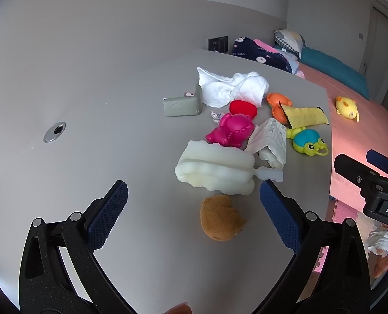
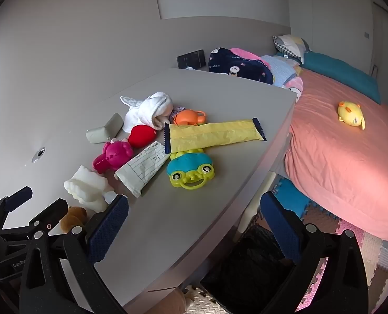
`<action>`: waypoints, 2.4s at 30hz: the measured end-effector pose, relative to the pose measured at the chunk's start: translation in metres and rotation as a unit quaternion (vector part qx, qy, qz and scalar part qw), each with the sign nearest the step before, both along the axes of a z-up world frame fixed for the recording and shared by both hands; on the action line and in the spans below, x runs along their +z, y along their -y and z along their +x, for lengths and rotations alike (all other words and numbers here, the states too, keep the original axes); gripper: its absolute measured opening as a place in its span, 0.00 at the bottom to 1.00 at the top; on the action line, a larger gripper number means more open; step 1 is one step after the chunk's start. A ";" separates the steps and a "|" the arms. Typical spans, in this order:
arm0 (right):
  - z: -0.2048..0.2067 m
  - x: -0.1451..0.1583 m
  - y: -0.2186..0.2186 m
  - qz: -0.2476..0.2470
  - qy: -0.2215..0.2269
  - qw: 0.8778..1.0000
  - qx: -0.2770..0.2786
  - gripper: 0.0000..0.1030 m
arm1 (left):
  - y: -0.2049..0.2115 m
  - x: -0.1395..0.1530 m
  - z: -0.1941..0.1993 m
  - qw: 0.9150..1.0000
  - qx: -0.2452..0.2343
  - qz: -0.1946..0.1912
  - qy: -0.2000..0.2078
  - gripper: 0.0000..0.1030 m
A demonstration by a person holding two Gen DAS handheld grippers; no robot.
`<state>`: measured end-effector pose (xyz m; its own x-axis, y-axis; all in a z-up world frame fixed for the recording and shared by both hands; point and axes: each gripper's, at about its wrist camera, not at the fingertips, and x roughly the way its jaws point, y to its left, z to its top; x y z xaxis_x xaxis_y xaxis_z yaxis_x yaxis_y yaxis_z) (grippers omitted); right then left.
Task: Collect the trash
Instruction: 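Move both grippers toward the brown plush toy and frog toy on the desk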
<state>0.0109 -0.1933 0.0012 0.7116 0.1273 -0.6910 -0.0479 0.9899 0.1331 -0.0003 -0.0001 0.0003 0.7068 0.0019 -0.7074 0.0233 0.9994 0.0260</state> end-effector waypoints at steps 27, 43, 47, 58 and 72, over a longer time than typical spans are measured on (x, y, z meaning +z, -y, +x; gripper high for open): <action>-0.004 0.002 0.002 0.000 0.003 1.000 0.000 0.97 | -0.003 0.003 0.000 1.000 0.000 -0.002 0.002 0.94; -0.004 0.002 0.003 0.000 0.003 1.000 0.000 0.97 | -0.002 0.004 0.000 0.999 -0.022 -0.027 -0.010 0.94; -0.004 0.002 0.003 0.000 0.003 1.000 0.000 0.97 | -0.004 0.003 0.001 0.999 -0.024 -0.038 -0.016 0.94; -0.005 0.003 0.005 0.000 0.003 1.000 0.000 0.97 | -0.013 0.003 0.002 0.999 0.004 -0.047 -0.010 0.94; -0.005 0.003 0.006 0.001 0.003 1.000 0.000 0.97 | -0.011 0.003 0.002 0.999 0.003 -0.042 -0.008 0.94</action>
<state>0.0054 -0.1994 0.0045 0.7164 0.1279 -0.6859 -0.0485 0.9898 0.1339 0.0020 0.0106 0.0034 0.6951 -0.0528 -0.7170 0.0164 0.9982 -0.0576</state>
